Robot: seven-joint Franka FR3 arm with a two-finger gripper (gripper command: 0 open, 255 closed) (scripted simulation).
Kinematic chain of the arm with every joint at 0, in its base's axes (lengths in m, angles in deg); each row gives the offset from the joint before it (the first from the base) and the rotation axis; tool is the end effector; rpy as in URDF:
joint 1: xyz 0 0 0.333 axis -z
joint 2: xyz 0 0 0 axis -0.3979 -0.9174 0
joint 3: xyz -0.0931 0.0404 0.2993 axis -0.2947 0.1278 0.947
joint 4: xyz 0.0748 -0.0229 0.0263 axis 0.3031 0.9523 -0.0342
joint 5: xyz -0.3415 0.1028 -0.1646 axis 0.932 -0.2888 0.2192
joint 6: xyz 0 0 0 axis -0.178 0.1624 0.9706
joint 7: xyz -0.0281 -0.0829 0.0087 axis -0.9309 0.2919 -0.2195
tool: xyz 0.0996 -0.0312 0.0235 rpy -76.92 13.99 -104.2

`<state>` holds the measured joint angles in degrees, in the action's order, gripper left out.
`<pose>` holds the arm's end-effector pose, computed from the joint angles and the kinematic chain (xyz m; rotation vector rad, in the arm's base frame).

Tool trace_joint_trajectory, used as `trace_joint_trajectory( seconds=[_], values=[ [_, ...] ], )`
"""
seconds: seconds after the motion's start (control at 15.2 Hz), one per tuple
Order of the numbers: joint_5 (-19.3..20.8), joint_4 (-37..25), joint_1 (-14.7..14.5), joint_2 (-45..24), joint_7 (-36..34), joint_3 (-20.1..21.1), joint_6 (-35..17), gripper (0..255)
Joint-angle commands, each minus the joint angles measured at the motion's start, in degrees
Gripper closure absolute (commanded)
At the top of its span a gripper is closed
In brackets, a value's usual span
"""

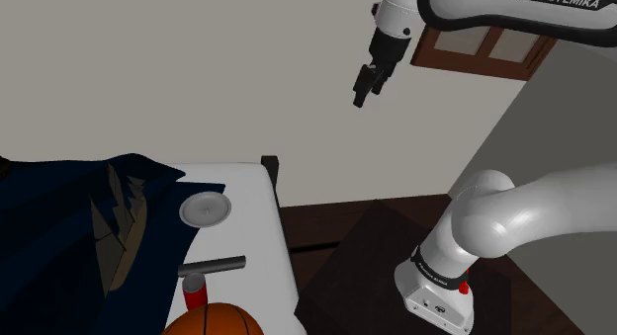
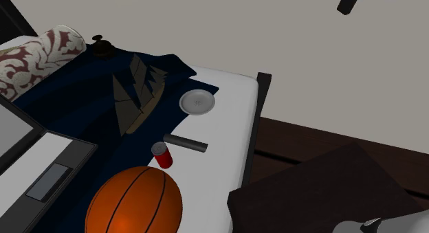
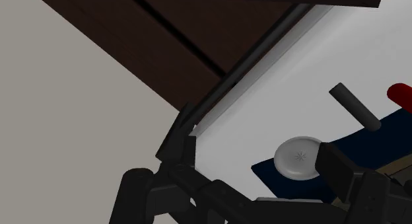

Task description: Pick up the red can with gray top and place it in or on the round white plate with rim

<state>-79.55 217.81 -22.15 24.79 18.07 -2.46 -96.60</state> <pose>0.3263 0.0086 0.6040 2.9815 -0.0054 0.1759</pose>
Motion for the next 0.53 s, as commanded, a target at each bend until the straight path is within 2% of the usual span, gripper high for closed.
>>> trace_joint_trajectory(
  seconds=[0.0,0.46],
  values=[
    [0.0,0.0,0.0,0.0,0.0,0.0,0.0,0],
    [-4.1,6.5,-2.2,-3.7,-7.7,5.6,-8.6,0]
  ],
)
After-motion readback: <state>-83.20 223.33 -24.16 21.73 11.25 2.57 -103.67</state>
